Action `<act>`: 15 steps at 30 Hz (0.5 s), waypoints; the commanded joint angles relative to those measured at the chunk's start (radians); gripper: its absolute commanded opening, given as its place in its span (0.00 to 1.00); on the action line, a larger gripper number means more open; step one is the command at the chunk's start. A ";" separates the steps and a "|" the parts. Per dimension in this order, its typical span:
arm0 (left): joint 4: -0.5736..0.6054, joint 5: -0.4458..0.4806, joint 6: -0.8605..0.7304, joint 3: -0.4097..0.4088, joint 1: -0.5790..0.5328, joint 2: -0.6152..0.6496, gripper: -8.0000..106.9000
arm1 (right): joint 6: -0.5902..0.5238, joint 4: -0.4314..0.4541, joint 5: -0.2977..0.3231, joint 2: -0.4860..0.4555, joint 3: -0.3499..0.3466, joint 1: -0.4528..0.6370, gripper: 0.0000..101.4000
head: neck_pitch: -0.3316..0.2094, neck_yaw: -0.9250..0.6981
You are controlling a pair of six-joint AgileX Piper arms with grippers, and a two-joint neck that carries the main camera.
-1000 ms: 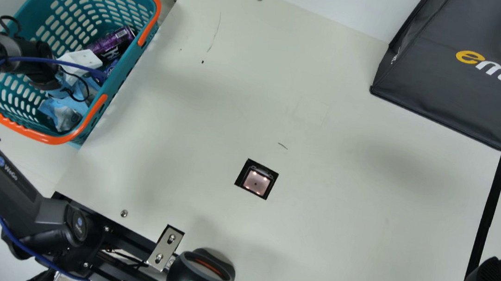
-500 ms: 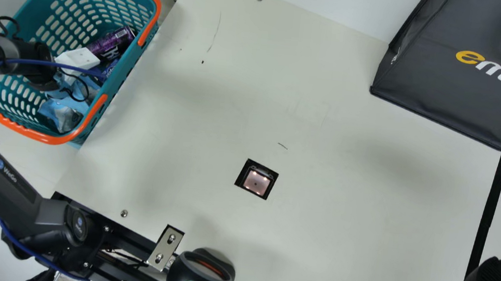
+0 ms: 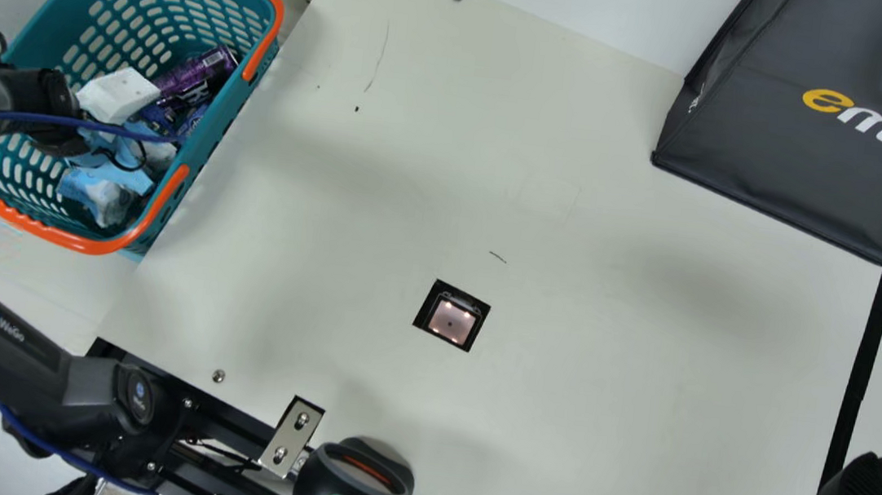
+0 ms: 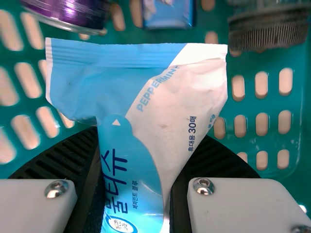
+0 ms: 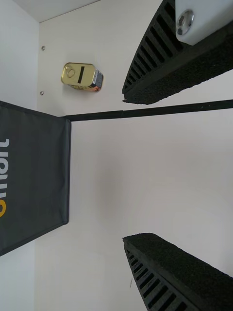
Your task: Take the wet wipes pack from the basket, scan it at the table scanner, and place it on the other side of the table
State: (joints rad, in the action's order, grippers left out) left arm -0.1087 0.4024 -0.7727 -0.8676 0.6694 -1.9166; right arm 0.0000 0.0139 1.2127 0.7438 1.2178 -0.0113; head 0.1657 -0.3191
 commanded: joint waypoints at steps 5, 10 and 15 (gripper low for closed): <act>0.043 0.044 0.037 -0.022 -0.004 0.075 0.00 | 0.000 0.000 0.000 0.000 0.000 0.000 0.94 | -0.027 -0.002; 0.075 0.079 0.102 -0.059 -0.009 0.135 0.00 | 0.000 0.000 0.001 0.000 0.000 0.000 0.94 | -0.027 -0.002; 0.091 0.117 0.197 -0.099 -0.016 0.194 0.00 | 0.000 0.000 0.001 0.000 0.000 0.000 0.94 | -0.027 -0.002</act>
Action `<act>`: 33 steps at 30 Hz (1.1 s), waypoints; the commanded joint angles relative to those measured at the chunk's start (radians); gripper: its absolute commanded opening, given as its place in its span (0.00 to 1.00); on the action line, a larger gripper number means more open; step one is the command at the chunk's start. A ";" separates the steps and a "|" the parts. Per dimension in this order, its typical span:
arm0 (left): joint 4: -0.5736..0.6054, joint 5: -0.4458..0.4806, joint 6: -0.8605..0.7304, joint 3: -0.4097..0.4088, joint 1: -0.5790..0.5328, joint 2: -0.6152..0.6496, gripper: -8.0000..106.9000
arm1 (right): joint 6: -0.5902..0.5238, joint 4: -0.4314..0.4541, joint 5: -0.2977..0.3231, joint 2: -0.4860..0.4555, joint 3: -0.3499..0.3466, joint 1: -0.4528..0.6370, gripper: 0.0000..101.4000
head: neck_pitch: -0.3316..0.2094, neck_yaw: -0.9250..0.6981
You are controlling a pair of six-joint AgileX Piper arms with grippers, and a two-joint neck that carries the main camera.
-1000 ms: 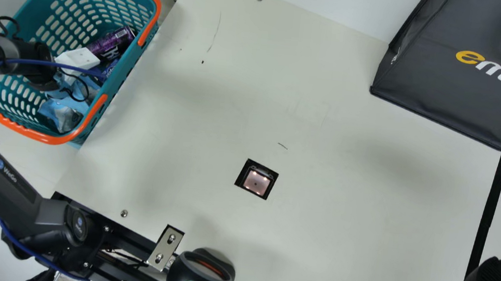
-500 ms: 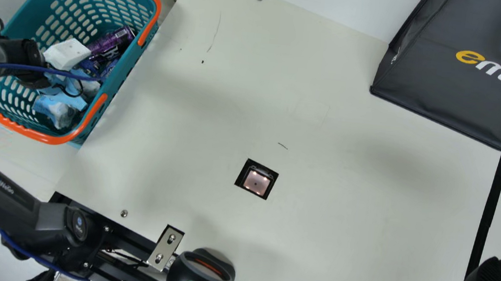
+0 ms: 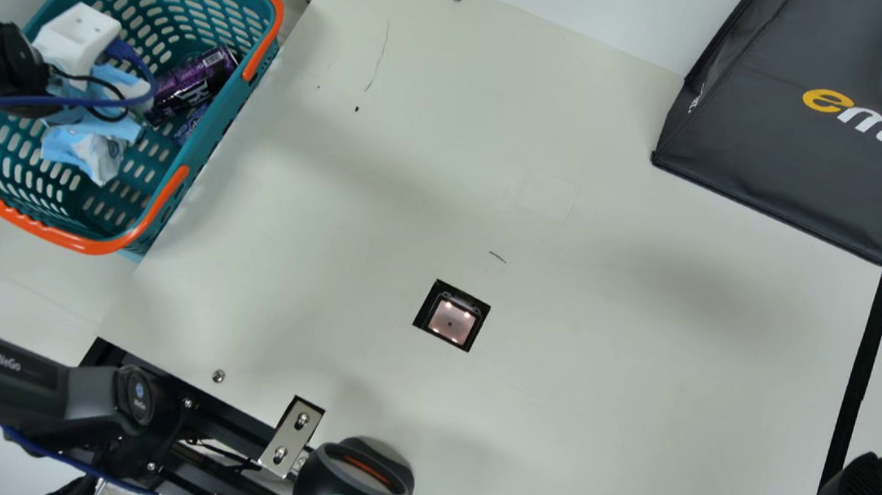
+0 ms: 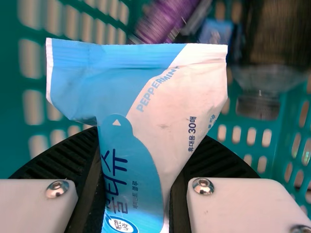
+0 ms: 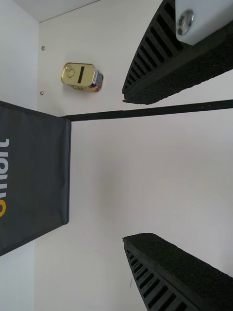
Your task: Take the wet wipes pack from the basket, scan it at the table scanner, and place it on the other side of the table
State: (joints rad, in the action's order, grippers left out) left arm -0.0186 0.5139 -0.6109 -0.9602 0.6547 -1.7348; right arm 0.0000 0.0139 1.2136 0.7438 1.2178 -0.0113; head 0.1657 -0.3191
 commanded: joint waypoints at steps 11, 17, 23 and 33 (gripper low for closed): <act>-0.008 0.123 0.254 -0.082 -0.042 0.149 0.00 | 0.000 0.000 0.000 0.000 0.000 0.000 0.94 | -0.027 -0.002; -0.012 0.186 0.346 -0.108 -0.074 0.231 0.00 | 0.000 0.000 -0.001 0.000 0.000 0.000 0.94 | -0.027 -0.002; -0.012 0.244 0.415 -0.130 -0.112 0.311 0.00 | 0.000 0.000 -0.001 0.000 0.000 0.000 0.94 | -0.027 -0.002; -0.005 0.343 0.510 -0.152 -0.198 0.445 0.00 | 0.000 0.000 -0.001 0.000 0.000 0.000 0.94 | -0.027 -0.002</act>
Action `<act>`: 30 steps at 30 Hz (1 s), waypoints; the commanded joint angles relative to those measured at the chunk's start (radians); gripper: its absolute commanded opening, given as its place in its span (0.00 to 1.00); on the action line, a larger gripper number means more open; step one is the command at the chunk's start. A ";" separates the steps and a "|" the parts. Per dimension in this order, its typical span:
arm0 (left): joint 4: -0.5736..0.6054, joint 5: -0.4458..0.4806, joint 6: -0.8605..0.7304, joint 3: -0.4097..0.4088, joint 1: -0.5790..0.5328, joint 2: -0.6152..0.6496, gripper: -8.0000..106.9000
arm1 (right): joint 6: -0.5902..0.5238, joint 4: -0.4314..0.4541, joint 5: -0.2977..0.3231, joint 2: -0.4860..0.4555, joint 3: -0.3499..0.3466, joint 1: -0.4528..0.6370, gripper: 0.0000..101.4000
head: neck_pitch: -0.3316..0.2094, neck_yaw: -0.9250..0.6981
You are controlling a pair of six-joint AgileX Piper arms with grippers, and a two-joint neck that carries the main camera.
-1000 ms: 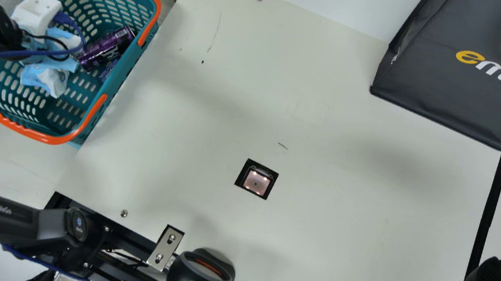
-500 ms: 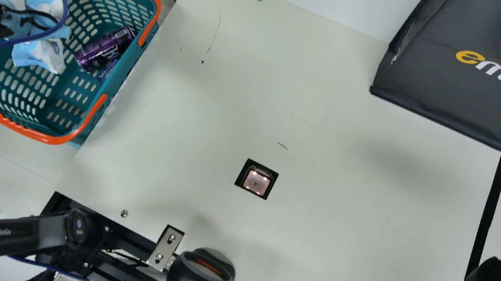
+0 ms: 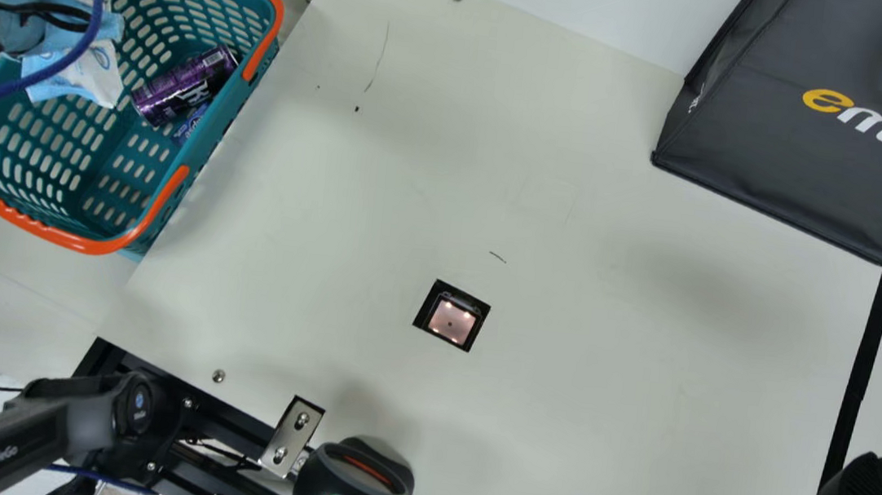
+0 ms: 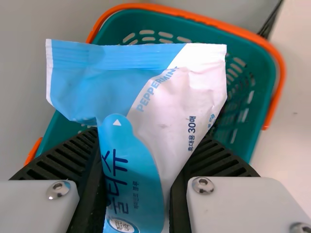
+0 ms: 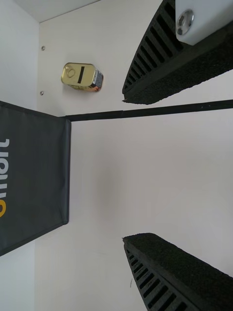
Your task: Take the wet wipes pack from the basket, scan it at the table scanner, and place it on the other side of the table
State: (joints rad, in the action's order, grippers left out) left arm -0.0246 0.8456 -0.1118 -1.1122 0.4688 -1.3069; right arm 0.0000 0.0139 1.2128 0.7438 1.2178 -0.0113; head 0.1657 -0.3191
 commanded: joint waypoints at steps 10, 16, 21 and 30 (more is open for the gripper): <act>0.001 0.121 0.116 -0.004 -0.141 0.130 0.00 | 0.000 0.000 0.000 0.000 0.000 0.000 0.94 | -0.027 -0.002; 0.005 0.182 0.198 -0.003 -0.247 0.172 0.00 | 0.000 0.000 0.000 0.000 0.000 0.000 0.94 | -0.027 -0.002; 0.003 0.220 0.275 0.000 -0.347 0.190 0.00 | 0.000 0.000 0.000 0.000 0.000 0.000 0.94 | -0.027 -0.002; -0.036 0.242 0.445 0.014 -0.568 0.187 0.00 | 0.000 0.000 0.000 0.000 0.000 0.000 0.94 | -0.027 -0.002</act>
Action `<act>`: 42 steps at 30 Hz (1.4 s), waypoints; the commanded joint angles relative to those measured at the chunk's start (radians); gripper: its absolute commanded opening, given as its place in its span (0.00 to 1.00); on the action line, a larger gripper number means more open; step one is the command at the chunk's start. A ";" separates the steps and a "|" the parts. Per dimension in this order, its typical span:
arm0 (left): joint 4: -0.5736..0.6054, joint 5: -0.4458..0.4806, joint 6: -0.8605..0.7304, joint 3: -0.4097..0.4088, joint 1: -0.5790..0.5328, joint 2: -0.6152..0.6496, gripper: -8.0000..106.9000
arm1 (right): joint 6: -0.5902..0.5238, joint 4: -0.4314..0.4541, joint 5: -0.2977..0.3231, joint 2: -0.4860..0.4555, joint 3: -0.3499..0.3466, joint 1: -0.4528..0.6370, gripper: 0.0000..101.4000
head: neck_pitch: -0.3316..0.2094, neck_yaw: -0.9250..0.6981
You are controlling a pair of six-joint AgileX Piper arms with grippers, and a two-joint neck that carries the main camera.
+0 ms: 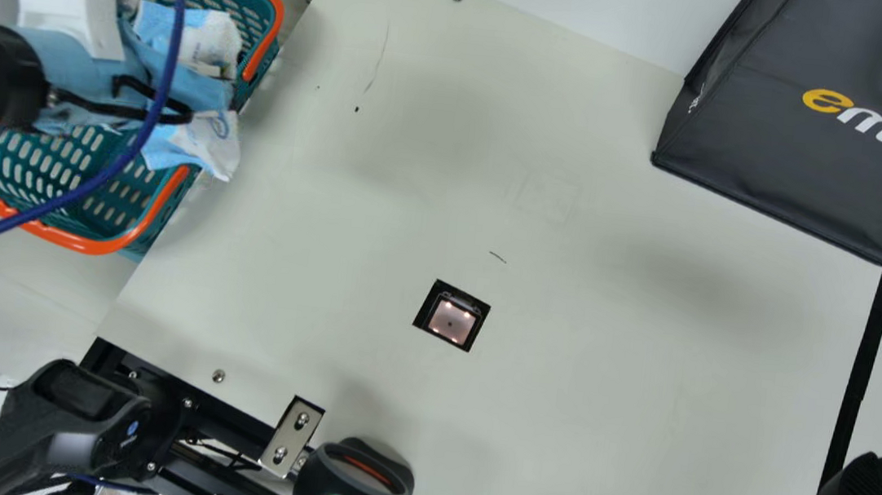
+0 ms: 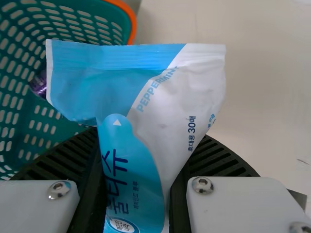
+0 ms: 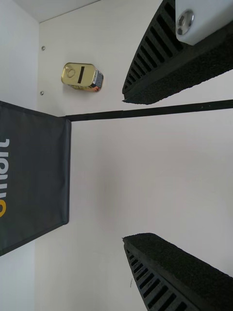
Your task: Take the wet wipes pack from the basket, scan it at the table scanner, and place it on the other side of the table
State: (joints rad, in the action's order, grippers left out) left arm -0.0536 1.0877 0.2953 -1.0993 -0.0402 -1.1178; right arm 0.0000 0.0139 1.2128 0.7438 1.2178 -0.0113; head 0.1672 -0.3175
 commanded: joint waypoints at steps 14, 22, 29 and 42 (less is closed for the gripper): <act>-0.096 -0.025 0.327 0.009 -0.414 -0.092 0.00 | 0.000 0.000 0.000 0.000 0.000 0.000 0.94 | -0.029 -0.004; -0.113 -0.047 0.453 -0.003 -0.564 -0.169 0.00 | 0.000 0.000 0.000 0.000 0.000 0.000 0.94 | -0.029 -0.004; -0.113 -0.072 0.523 -0.015 -0.658 -0.237 0.00 | 0.000 0.000 0.000 0.000 0.000 0.000 0.94 | -0.029 -0.004; -0.112 -0.118 0.574 -0.009 -0.793 -0.356 0.00 | 0.000 0.000 0.000 0.000 0.000 0.000 0.94 | -0.029 -0.004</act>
State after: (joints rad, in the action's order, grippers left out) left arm -0.1665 0.9710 0.8651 -1.1091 -0.8211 -1.4650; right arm 0.0000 0.0139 1.2128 0.7438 1.2178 -0.0113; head 0.1657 -0.3191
